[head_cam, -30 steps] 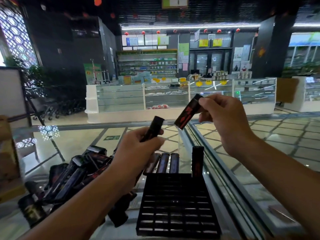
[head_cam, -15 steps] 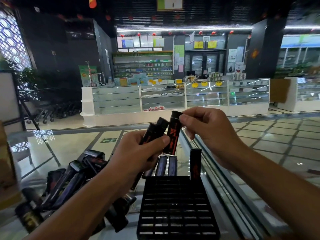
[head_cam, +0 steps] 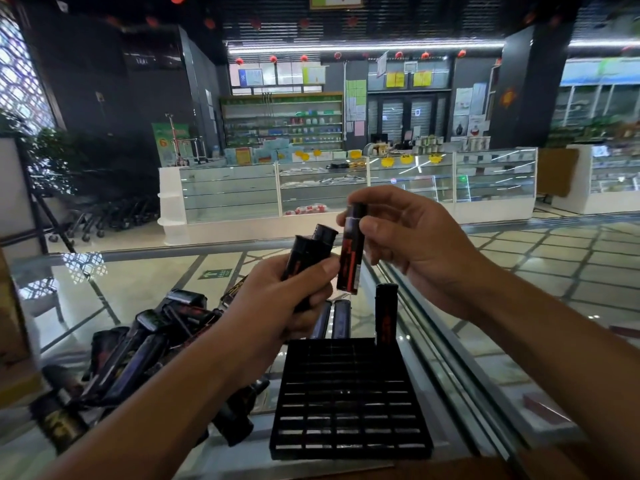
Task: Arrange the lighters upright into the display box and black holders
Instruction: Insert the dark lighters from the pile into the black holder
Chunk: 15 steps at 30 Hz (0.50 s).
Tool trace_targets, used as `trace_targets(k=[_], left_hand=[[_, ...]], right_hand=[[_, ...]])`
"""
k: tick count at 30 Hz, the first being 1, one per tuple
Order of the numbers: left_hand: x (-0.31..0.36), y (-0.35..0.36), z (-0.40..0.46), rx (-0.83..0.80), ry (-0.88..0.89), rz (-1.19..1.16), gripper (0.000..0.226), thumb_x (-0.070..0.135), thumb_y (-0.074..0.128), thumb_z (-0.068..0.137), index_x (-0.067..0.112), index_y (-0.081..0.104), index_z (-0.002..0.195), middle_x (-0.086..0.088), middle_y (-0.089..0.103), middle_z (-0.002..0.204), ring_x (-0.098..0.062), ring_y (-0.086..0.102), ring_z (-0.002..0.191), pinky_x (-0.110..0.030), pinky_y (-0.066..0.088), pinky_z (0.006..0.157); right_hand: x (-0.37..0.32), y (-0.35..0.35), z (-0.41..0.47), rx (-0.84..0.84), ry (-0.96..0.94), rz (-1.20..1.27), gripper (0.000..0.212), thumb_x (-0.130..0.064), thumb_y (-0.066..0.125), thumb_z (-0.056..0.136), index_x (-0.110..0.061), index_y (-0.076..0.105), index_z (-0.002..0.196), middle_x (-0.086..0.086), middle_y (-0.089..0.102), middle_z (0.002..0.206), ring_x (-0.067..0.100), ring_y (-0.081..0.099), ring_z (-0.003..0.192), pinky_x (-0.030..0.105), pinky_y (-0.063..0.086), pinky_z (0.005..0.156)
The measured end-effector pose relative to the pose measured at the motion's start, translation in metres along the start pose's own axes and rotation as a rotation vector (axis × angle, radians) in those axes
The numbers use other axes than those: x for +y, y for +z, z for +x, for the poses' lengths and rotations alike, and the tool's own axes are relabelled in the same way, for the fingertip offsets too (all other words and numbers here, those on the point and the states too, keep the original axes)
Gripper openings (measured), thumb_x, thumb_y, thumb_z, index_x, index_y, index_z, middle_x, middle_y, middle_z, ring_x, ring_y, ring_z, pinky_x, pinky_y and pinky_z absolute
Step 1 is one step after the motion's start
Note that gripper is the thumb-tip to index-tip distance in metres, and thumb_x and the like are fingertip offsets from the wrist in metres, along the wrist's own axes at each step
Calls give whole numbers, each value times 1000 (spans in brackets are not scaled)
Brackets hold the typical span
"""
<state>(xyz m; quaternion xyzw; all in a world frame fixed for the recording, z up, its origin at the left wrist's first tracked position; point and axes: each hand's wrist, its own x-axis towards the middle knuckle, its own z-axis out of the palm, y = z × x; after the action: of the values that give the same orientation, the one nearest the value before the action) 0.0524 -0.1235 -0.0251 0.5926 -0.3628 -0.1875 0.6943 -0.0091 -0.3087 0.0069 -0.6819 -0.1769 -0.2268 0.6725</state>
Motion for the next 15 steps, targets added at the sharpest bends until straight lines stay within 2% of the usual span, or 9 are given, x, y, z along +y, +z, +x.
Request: trace_targets(k=[2,5,7,10,13,15], left_hand=[[-1,-1,-1,32,2,45,43,35,73,73,-1,63,94,0,36,58,-15,23,47,-30,17,49],[2,4,-3,16,33,129,19,32,76,67,18,75,81,-6,31,59,-18,20,51,-29,19,48],[0,5,-1,34,35,154,5,26,77,69,23,74,71,-5,31,56,-16,23,47,-25,21,45],[-6,1,2,67,21,159,22,11,72,84,21,70,65,-5,35,52,-16,27,43,-22,25,42],[-8,-2,4,78,0,125,20,6,67,90,11,60,71,-3,36,53,-16,27,43,-22,26,40],[-10,-3,5,81,4,131,21,7,67,90,13,58,71,-2,37,53,-15,27,44,-22,26,41]], right_hand=[[0,0,1,80,-20,-37,32,-17,73,70,-11,66,100,5,71,91,24,59,76,28,51,63],[1,4,0,141,-49,-87,30,-17,76,66,-11,63,92,-2,67,80,18,63,68,29,53,60],[1,7,-1,169,-48,-109,27,-15,77,66,-11,64,90,-2,67,80,18,65,64,26,52,56],[2,7,-1,187,-39,-104,26,-18,76,66,-11,66,89,-1,69,80,20,65,64,27,55,55],[1,2,1,130,-30,-117,21,-9,74,75,-9,67,94,1,71,84,22,65,67,31,58,64],[1,0,1,87,-44,-180,19,1,71,81,-8,66,97,0,72,85,19,68,75,34,60,72]])
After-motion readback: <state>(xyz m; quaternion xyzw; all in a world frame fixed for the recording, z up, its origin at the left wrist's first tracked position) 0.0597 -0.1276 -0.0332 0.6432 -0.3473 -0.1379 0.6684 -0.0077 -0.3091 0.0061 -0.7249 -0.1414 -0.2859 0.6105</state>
